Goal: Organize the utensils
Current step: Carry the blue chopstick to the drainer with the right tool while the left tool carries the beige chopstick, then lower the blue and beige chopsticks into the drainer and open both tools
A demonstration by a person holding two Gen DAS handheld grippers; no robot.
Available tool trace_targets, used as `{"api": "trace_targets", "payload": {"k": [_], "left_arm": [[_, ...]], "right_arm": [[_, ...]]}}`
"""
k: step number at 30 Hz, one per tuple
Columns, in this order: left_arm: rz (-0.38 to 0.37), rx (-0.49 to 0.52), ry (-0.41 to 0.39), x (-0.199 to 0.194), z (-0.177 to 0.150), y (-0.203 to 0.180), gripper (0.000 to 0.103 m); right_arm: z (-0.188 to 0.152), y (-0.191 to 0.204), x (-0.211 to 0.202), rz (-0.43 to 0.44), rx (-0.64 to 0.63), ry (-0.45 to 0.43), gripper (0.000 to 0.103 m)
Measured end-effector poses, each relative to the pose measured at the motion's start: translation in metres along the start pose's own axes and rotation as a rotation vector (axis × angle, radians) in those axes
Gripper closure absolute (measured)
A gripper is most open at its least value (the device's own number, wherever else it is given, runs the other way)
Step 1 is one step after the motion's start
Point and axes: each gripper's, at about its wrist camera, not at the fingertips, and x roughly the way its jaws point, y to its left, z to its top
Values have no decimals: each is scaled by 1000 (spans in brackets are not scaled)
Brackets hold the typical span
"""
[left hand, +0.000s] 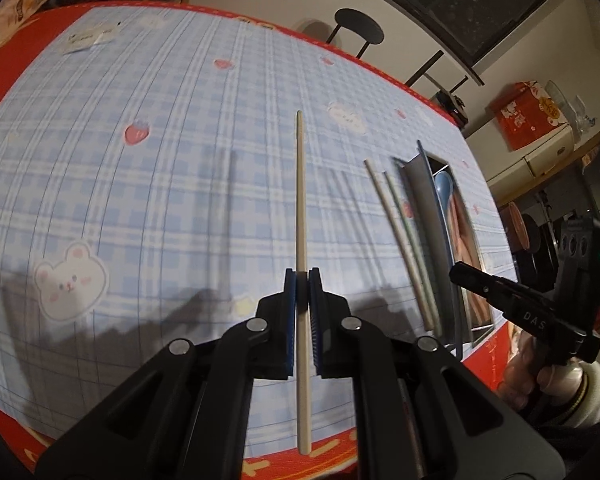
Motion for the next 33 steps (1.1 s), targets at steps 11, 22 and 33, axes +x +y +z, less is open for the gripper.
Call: {"api": "trace_targets", "payload": {"k": [11,22,33], "left_arm": [[-66,57,28,7,28,-65,93],[-138,141,119,57,39,-150,93],[-180,118,222,123,27,-198,93]], "right_arm": [[-5,-60,-34,-6,184,-105,97],[-24,-119,-57,-52,312,-138,97],[-26,-135,-60,-58,305,-116,97]]}}
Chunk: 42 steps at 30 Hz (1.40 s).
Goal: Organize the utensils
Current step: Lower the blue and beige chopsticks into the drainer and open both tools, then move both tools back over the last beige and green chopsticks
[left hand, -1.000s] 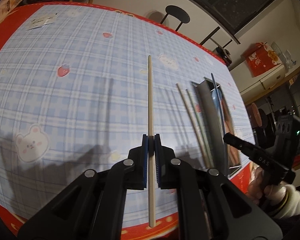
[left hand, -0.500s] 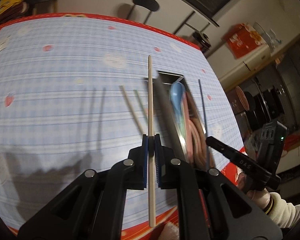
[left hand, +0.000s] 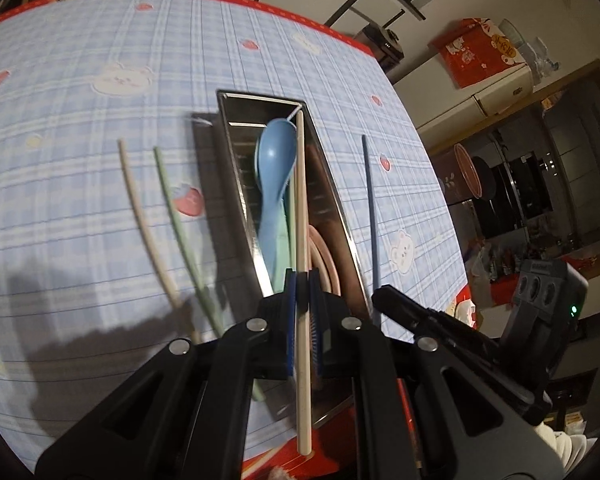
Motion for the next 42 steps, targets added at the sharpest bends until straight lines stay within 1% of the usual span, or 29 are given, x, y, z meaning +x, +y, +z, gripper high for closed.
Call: {"api": "trace_targets", "payload": {"k": [3,10,20,21,22,23,24,26,28,30,31,33,34,35,36,37,38,39,41,42], "left_arm": [[-16,-30,10,13,1,-3,93],[-31,-46,25,34,2,-7,93],[-18,-72,46,46,1,-1,94],[-21,-73,46,46,2,-1,90],[-20,-70,42,44,3,-1,84],[-22,-67,30,40,3,-3,71],[-30,-60,1,33,5,-4,63],[-33,-38,-48,18,5,-4,60],[-11,-18,-100,2,6,-3,56],[22,-14,-146,-11,6,1,47],[47,-18,-172,-20,5,4,45],[94,-34,-204,-32,3,13,35],[112,-43,-212,-36,3,17,29],[130,-57,-226,-42,1,23,18],[140,-69,-240,-47,-1,28,17],[146,-78,-243,-50,-3,32,16],[153,-89,-242,-53,-4,38,10],[164,-100,-242,-55,-5,42,7],[195,-129,-247,-60,-10,53,6],[204,-140,-244,-60,-11,56,6]], "right_arm": [[2,-1,2,1,-11,7,96],[10,-5,5,-5,-27,26,96],[15,-7,13,-2,-46,47,96],[16,-7,14,-1,-47,49,96],[17,-7,16,1,-47,52,96],[17,-7,17,2,-47,55,97],[18,-6,18,3,-45,57,97],[20,-4,22,5,-43,62,97],[22,-3,27,8,-38,68,97],[23,0,32,5,-35,81,96],[24,1,34,3,-36,86,95],[25,5,36,4,-35,88,93],[26,7,36,7,-39,89,85],[26,12,34,5,-54,81,67],[27,16,31,4,-72,66,56],[27,21,27,4,-89,46,42],[27,23,24,6,-100,32,37],[27,28,20,8,-119,16,33],[27,36,14,-2,-145,-2,15],[27,40,12,-6,-157,-14,12]]}}
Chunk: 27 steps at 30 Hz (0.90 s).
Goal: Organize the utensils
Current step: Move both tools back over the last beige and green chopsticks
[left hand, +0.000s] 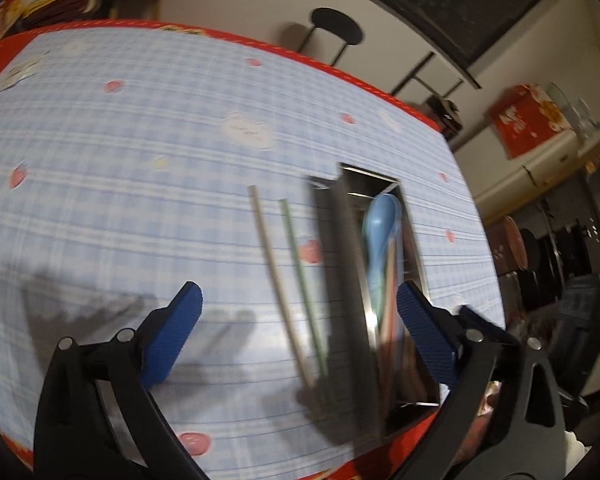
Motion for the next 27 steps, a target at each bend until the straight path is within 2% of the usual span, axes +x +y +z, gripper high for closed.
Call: {"api": "trace_targets", "payload": {"k": [1,2,9,16,17,18,20,22,23,24,25,27], "left_arm": [[17,-16,9,1,0,6,6],[30,-28,17,1,-1,11,6],[96,-48,30,2,-13,35,6],[128,29,113,23,-22,29,7],[128,44,124,27,-23,26,10],[124,63,139,31,-24,22,20],[129,96,162,38,-25,15,34],[107,126,177,44,-26,8,41],[95,139,181,47,-27,4,48],[92,151,184,49,-27,0,54],[83,169,189,52,-27,-5,56],[75,207,200,58,-30,-14,69]], "right_arm": [[0,3,-2,3,-8,-3,7],[0,6,-2,5,-15,0,6],[-8,20,0,-2,-41,29,6],[-9,12,-7,0,-9,19,8],[-8,10,-7,5,-1,18,12],[-9,8,-8,7,7,18,15],[-10,6,-10,-2,12,21,28],[-10,5,-10,-13,11,26,42],[-11,5,-10,-13,11,28,50],[-11,5,-10,-12,9,29,54],[-12,5,-11,-11,7,30,62],[-12,6,-11,-6,-1,32,72]]}}
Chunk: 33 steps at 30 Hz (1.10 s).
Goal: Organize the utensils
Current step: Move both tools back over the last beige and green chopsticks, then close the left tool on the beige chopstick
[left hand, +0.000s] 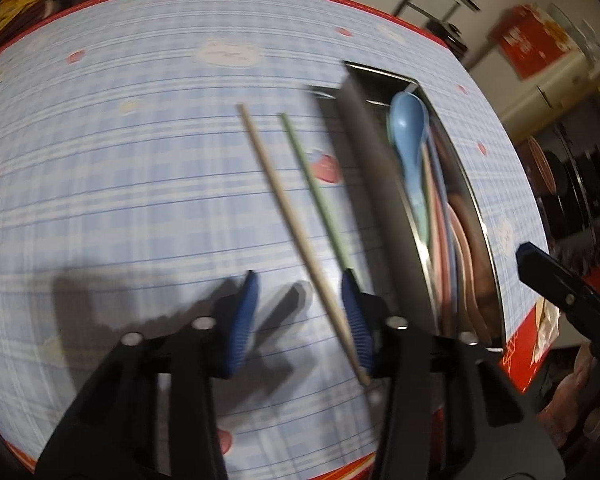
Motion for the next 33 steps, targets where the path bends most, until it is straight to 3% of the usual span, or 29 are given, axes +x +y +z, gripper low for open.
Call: {"api": "trace_targets", "payload": {"k": [2,8,16,18,26,33], "left_arm": [[7,16,7,5,0,-4,75],[17,7,21,16,4,-6,78],[71,87,12,25,9,-20,78],[80,100,13,25,8,-18,88],[73,36,8,12,1,14,91],[38,-73,-25,-1,-8,52,92]], "right_arm": [[0,1,0,9,-8,2,78],[-1,8,-1,43,-48,-4,88],[-1,18,8,62,-82,28,89],[-1,21,13,63,-93,41,89],[3,41,38,27,-146,120,89],[25,65,81,-27,-170,283,89]]}}
